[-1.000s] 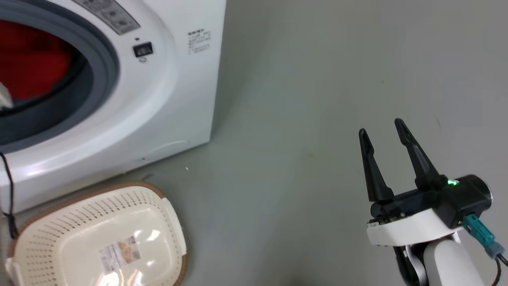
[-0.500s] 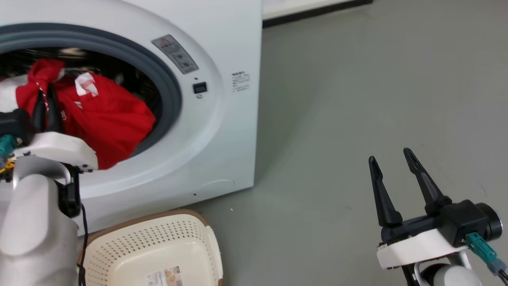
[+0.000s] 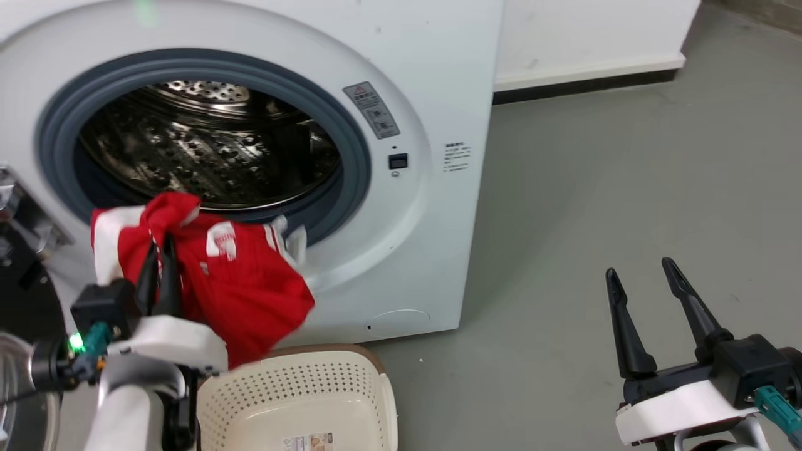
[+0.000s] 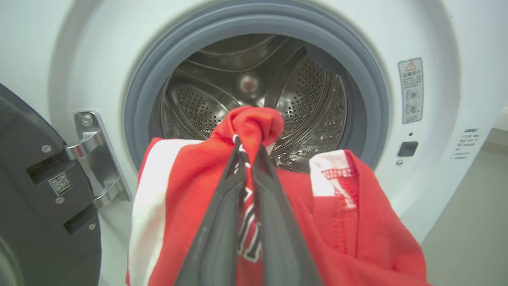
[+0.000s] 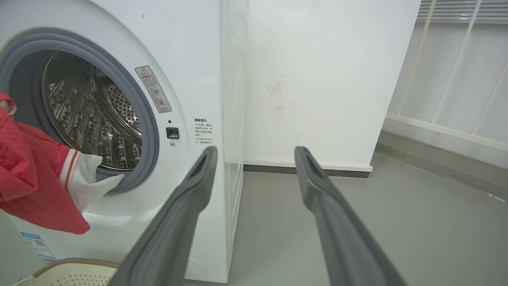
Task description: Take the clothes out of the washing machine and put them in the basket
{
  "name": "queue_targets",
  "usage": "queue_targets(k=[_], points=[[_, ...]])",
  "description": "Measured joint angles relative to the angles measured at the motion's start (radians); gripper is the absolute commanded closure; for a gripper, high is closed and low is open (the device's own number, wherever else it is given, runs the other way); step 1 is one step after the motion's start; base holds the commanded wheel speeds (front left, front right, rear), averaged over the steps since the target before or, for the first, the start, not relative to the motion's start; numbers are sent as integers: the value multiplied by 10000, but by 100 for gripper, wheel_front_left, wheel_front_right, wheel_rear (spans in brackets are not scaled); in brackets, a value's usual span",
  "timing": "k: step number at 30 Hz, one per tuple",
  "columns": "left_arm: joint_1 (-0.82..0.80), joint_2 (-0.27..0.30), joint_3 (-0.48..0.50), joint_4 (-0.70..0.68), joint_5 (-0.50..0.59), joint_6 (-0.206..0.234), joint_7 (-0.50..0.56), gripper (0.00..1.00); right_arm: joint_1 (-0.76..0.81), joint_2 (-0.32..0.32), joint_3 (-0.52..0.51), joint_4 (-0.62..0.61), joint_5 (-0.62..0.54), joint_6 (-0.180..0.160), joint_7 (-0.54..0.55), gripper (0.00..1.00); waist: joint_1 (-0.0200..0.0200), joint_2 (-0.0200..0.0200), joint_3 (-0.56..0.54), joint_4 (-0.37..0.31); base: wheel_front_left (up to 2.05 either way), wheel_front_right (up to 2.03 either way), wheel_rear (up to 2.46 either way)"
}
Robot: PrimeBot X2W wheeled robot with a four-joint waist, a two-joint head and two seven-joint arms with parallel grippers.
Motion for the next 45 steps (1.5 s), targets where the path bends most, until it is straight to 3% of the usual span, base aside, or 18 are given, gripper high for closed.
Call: queue_targets(k=[8, 17, 36, 45], points=[[1813, -627, -276, -894, -148, 376, 324, 100, 46, 0, -4, -297, -31, 0, 163, 0, 1, 0, 189, 421, 0, 0, 0], [2283, -1250, -568, 416, -523, 460, -196, 100, -323, 0, 88, -502, -71, 0, 127, 0, 3, 0, 1072, 337, 0, 0, 0], [-1815, -1383, -754, 6688, -746, 61, -982, 100, -2006, -2, 159, -842, -69, 0, -316, 0, 4, 0, 4349, -371, 0, 0, 0], [-3167, -915, -763, 8748, -570, 119, -1047, 100, -2418, -2, 426, -965, 102, 2, -594, 0, 5, 0, 5536, -980, 0, 0, 0]])
